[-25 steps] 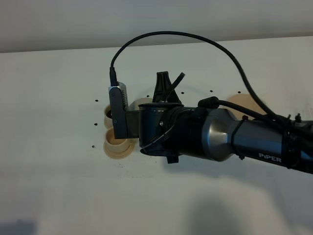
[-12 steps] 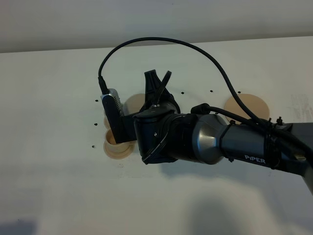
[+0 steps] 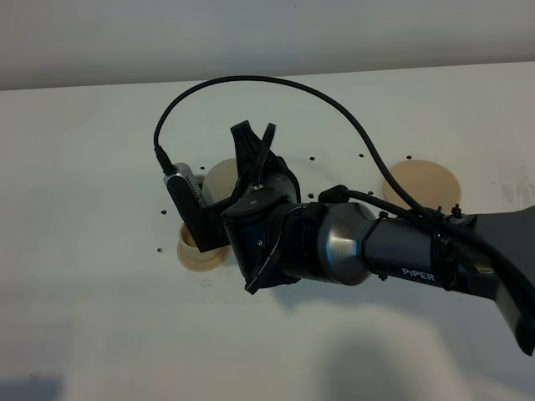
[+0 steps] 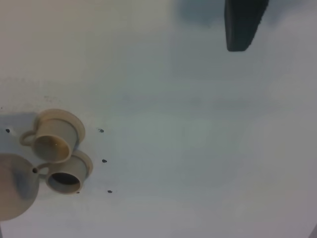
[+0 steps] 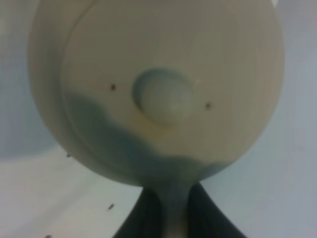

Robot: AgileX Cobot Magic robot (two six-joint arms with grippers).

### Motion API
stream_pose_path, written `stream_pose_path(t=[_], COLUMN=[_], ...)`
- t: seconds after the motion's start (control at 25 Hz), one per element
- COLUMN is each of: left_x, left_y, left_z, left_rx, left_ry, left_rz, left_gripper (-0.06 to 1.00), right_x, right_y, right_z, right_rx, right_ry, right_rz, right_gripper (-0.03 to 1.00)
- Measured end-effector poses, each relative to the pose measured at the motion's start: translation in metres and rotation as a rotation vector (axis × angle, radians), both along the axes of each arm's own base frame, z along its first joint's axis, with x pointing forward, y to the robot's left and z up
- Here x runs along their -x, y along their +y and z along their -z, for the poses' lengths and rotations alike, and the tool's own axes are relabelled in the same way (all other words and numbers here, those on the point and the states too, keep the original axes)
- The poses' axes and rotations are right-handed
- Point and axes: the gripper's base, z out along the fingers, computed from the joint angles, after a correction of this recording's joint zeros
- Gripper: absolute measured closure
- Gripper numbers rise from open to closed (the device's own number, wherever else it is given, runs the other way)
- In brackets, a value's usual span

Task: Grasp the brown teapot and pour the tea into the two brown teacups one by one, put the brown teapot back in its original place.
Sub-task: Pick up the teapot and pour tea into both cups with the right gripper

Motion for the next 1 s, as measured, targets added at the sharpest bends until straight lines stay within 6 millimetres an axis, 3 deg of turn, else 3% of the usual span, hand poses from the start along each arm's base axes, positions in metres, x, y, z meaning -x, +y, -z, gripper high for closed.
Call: stream_pose_path(t=[0.36, 1.0], left_x=[0.000, 0.000], left_y=[0.000, 0.000], left_z=[0.000, 0.000], left_rx=[0.000, 0.000], left_ry=[0.000, 0.000], left_rz=[0.000, 0.000], left_gripper=[0.33, 0.33], right_x=[-0.003, -0.006], right_y=[0.003, 0.006], right_z=[0.010, 0.006], right_rx=[0.041, 0.081], right_ry=[-0.036, -0.104], right_rz=[-0.039, -0.097], right_gripper=[0.84, 0.84])
